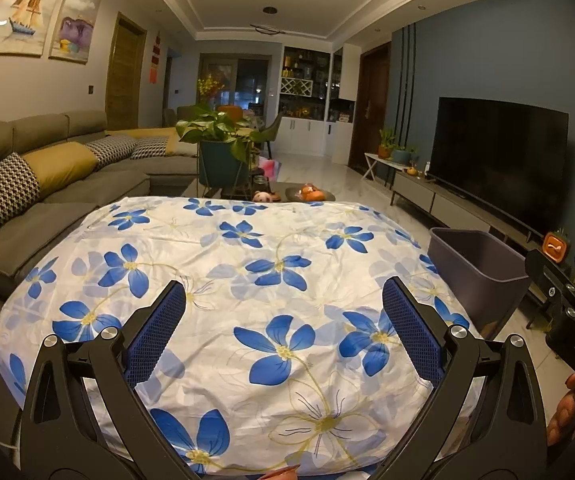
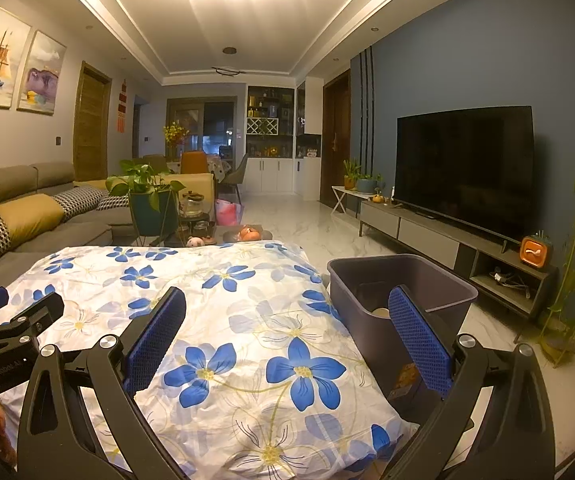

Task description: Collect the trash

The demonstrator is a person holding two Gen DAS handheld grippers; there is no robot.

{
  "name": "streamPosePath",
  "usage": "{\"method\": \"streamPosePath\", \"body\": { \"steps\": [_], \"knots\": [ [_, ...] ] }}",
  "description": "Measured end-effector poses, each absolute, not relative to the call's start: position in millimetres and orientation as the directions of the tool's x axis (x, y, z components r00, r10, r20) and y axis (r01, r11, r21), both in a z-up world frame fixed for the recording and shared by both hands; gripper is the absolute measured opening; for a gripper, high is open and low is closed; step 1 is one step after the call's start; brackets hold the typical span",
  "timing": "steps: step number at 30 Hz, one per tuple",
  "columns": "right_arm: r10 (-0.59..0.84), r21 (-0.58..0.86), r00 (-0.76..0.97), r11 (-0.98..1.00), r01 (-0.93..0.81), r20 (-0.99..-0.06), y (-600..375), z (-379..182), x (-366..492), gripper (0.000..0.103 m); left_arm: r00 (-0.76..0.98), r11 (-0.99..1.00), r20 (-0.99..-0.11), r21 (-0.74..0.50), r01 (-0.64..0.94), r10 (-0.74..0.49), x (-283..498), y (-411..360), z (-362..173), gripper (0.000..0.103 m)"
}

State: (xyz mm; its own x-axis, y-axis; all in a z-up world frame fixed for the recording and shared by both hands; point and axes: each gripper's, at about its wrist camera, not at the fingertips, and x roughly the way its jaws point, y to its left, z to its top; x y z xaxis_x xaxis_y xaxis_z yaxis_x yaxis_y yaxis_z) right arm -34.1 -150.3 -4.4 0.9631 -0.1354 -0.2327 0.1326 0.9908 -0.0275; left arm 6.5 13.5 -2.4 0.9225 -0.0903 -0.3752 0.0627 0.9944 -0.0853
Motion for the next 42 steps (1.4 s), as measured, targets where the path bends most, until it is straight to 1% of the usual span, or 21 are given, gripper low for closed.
{"method": "streamPosePath", "body": {
  "steps": [42],
  "knots": [
    [-0.138, -0.019, 0.963, 0.99, 0.138, -0.231, -156.2, -5.6, -36.0, 0.098, 0.92, 0.992, -0.374, -0.086, 0.09, -0.116, 7.1, 6.5, -6.1, 0.097]
  ]
}}
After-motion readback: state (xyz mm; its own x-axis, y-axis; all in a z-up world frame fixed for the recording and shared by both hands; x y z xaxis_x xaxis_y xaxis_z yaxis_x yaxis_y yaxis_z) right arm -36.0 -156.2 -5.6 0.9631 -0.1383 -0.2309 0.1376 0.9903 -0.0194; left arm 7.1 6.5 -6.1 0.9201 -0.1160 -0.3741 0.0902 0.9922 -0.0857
